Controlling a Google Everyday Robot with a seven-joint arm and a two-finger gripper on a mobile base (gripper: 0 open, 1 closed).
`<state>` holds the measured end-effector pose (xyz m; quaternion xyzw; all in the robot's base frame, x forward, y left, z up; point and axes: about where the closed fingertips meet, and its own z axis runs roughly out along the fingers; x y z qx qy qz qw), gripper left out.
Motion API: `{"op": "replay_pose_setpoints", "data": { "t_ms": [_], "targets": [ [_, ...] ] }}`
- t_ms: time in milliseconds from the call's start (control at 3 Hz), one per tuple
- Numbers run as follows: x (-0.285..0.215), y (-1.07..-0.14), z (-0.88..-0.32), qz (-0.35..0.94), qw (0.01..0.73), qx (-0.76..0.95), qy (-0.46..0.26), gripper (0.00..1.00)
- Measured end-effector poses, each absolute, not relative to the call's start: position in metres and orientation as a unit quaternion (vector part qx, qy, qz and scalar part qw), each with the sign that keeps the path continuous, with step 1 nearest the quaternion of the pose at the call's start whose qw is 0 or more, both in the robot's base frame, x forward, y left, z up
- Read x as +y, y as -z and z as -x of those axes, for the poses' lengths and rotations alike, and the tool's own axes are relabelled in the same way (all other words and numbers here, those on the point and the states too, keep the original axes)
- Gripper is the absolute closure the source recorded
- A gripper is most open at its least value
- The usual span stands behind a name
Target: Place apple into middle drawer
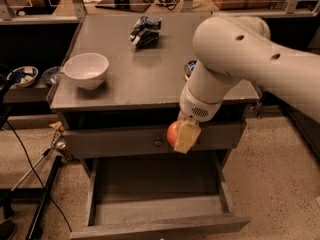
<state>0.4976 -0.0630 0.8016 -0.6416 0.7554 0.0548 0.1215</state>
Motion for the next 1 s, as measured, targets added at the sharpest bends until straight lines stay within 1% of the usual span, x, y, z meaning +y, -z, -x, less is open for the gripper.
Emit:
{"op": "replay_pose_setpoints", "data": {
  "t_ms": [667, 1000],
  "targets": [
    [-0.042, -0.723, -0.467, 0.617, 0.112, 0.775, -0.072, 1.00],
    [-0.037, -0.713, -0.467, 0.614, 0.107, 0.779, -0.072, 1.00]
  ]
}}
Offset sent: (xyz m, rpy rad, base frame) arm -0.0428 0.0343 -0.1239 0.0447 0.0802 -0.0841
